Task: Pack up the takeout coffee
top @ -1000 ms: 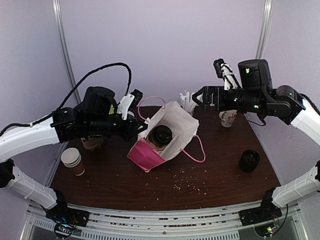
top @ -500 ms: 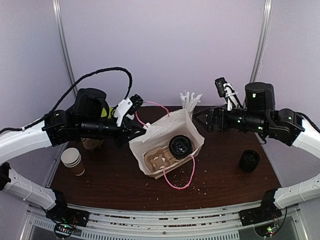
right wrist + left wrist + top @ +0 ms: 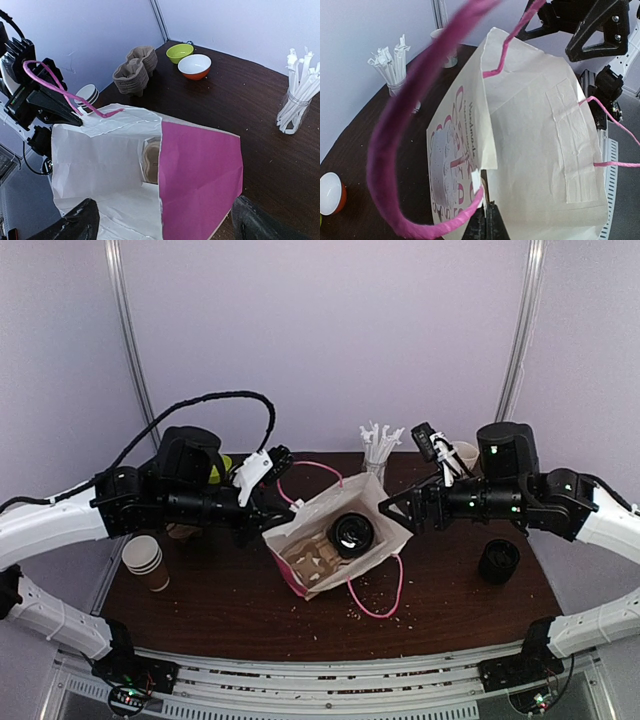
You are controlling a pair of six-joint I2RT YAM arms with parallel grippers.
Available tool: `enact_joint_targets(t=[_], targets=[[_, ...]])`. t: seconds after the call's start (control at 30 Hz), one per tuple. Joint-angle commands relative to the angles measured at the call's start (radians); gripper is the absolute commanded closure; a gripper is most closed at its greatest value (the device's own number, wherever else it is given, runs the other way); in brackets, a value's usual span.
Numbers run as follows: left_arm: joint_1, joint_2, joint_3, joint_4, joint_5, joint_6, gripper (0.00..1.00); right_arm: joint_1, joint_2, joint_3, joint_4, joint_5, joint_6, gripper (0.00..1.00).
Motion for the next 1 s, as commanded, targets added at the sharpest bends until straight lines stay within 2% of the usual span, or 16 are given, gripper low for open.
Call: enact_joint_targets(t=[0.0, 0.57, 0.8, 0.97], targets=[[-0.032, 0.011, 0.003, 0.049, -0.003, 0.021, 1.0, 0.01, 0.015, -0.024, -0.044, 0.02, 0.011, 0.07], [-0.203, 0.032, 0.008, 0.05, -0.104, -0.013, 1.0, 0.035, -0.069, -0.224, -0.043, 0.082, 0.054, 0.15], [-0.213, 0.035, 0.012, 0.067, -0.128, -0.03, 1.0, 0.04, -0.07, -0.206, -0.032, 0.079, 0.061, 0.14], [-0.211, 0.01, 0.005, 0.128, -0.181, -0.096, 1.0, 0.04, -0.047, -0.137, -0.016, 0.089, 0.09, 0.11]])
